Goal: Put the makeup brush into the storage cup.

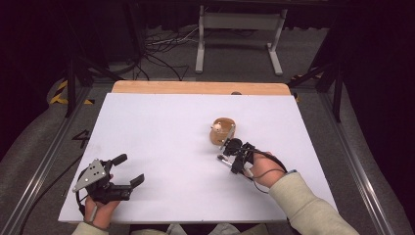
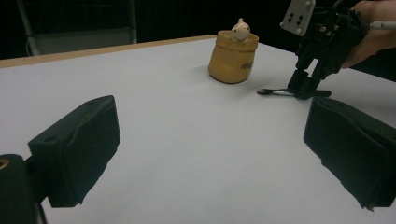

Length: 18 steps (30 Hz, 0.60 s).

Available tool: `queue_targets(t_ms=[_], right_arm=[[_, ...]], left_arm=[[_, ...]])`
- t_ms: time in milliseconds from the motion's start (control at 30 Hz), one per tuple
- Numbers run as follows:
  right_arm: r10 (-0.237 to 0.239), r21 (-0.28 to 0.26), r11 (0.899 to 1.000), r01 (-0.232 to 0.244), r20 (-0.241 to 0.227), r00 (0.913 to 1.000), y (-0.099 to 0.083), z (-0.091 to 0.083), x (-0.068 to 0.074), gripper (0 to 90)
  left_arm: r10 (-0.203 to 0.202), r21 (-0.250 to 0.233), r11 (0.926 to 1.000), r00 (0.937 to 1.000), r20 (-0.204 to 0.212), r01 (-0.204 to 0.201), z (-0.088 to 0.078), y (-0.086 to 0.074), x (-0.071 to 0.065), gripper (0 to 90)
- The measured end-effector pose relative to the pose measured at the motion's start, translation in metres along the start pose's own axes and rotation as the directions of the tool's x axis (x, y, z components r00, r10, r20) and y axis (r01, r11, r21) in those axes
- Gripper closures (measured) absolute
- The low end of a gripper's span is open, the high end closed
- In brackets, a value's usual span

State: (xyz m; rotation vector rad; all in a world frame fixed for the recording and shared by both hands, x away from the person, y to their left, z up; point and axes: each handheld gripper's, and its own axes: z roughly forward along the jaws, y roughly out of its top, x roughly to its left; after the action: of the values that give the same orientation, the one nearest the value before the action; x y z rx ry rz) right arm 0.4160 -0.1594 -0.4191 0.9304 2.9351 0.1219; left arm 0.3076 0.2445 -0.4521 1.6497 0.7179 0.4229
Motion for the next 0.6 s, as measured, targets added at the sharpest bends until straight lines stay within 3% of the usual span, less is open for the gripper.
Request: queue_targets(t_ms=[133,400,600], right_arm=[[0.005,0.005,1.000,-0.005,-0.008,1.0000,-0.0003,-0.0003,-0.0007,78.4],[0.017,-0.001,1.000,-0.017,-0.023,0.9996,-0.0011,-0.0015,-0.0001,78.9],[0.009,-0.033,0.999,-0.010,-0.030,0.9995,-0.0029,-0.0099,0.0002,78.9]], left_arm=[[0.005,0.000,1.0000,1.0000,-0.004,-0.005,-0.0004,0.0003,0.0003,4.4],[0.003,0.000,1.0000,1.0000,-0.002,-0.003,-0.0004,0.0002,0.0002,4.4],[0.004,0.003,1.0000,1.0000,0.001,-0.004,-0.0003,0.0004,0.0000,4.4]])
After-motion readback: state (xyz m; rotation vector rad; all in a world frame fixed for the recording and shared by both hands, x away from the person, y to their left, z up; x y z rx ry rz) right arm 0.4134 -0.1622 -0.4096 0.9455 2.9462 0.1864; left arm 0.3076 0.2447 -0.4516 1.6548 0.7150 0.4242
